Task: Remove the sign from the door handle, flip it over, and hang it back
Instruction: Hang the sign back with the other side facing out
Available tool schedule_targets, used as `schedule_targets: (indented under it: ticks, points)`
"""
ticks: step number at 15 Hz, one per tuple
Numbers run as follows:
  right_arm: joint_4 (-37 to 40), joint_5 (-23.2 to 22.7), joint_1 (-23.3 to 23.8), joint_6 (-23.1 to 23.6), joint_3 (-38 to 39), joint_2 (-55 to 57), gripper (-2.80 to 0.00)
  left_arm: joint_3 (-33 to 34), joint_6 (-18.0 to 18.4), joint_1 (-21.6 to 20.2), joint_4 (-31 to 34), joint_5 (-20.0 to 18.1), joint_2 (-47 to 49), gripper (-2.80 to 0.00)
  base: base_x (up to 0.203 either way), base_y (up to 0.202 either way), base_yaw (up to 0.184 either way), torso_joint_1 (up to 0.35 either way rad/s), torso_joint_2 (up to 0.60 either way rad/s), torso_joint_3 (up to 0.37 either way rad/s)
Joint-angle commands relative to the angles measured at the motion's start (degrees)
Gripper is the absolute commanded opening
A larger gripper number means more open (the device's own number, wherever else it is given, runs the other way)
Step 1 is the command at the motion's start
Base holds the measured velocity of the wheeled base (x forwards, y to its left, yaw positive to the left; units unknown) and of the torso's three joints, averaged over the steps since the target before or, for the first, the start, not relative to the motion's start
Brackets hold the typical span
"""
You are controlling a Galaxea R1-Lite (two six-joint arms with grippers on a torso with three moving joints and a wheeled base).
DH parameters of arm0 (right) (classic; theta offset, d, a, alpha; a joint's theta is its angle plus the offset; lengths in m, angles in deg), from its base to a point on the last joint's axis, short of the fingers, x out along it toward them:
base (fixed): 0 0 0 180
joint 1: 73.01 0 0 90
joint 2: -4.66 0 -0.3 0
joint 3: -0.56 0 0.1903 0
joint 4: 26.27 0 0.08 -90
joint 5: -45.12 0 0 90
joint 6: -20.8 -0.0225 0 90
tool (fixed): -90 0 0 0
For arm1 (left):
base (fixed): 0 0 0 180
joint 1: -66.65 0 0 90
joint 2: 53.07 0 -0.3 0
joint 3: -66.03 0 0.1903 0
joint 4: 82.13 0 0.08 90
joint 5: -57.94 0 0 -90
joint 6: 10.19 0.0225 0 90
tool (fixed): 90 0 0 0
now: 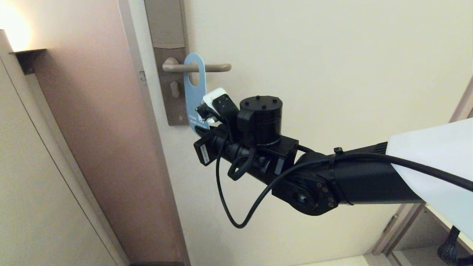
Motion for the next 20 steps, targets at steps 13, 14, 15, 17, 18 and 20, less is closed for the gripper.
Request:
schedule_targets:
  ticks: [13,14,15,17,18,20]
  points:
    - [-0.2,-0.2,-2.5,-0.2,0.4,-1.3,0.00,0.0,0.0,0.0,0.0,0.0,0.1,-2.80,0.000,0.000,0.000,0.000,0.00,0.000]
    - [-0.2,-0.3,-2.5,-0.2,0.4,-1.7,0.00,0.0,0.0,0.0,0.0,0.0,0.1,-2.80,0.000,0.000,0.000,0.000,0.00,0.000]
    - [-0.1,-0.4,-2.5,-0.3,0.4,-2.4,0.00,0.0,0.0,0.0,0.0,0.0,0.1,-2.80,0.000,0.000,0.000,0.000,0.00,0.000]
    - [1.4,-0.6,-2.5,-0.4,0.4,-4.1,0.00,0.0,0.0,0.0,0.0,0.0,0.1,-2.80,0.000,0.000,0.000,0.000,0.00,0.000]
    - [2.7,-0.6,-2.3,-0.4,0.6,-5.2,0.00,0.0,0.0,0.0,0.0,0.0,0.1,-2.80,0.000,0.000,0.000,0.000,0.00,0.000]
    - [4.4,-0.8,-2.2,-1.8,1.4,-7.3,0.00,0.0,0.0,0.0,0.0,0.0,0.1,-2.80,0.000,0.000,0.000,0.000,0.00,0.000]
